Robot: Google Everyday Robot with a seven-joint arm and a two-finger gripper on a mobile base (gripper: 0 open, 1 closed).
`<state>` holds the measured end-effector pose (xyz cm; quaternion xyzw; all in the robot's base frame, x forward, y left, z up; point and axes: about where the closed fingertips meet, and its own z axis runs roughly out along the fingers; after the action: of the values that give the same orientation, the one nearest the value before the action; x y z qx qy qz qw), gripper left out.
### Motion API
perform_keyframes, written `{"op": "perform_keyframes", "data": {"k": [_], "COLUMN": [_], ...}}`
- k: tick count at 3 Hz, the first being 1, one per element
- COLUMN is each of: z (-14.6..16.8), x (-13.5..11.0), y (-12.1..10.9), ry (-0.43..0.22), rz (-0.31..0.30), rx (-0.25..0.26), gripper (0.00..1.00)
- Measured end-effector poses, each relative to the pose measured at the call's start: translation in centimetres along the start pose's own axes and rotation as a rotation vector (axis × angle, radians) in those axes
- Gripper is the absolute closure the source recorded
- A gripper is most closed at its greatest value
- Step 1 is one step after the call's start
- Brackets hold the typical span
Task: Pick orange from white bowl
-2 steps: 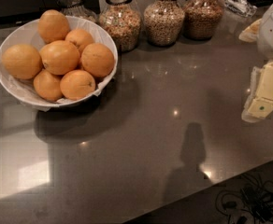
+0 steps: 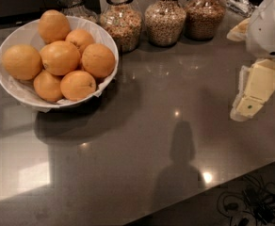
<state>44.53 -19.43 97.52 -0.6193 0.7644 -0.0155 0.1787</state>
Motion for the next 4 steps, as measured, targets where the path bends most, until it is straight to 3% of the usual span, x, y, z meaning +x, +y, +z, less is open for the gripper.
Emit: {"op": "perform_keyframes", "data": {"k": [2,3,4], "z": [1.0,1.0,1.5], "x": [-5.4,-5.4,-7.7], "y": [-1.2,-1.2,-2.0], "ry": [-0.116,-0.116,-0.158], "rz": [-0.097,-0.097,-0.143], "rx": [0.022,0.022,0.034], "gripper": [0.0,0.0,0.0]}}
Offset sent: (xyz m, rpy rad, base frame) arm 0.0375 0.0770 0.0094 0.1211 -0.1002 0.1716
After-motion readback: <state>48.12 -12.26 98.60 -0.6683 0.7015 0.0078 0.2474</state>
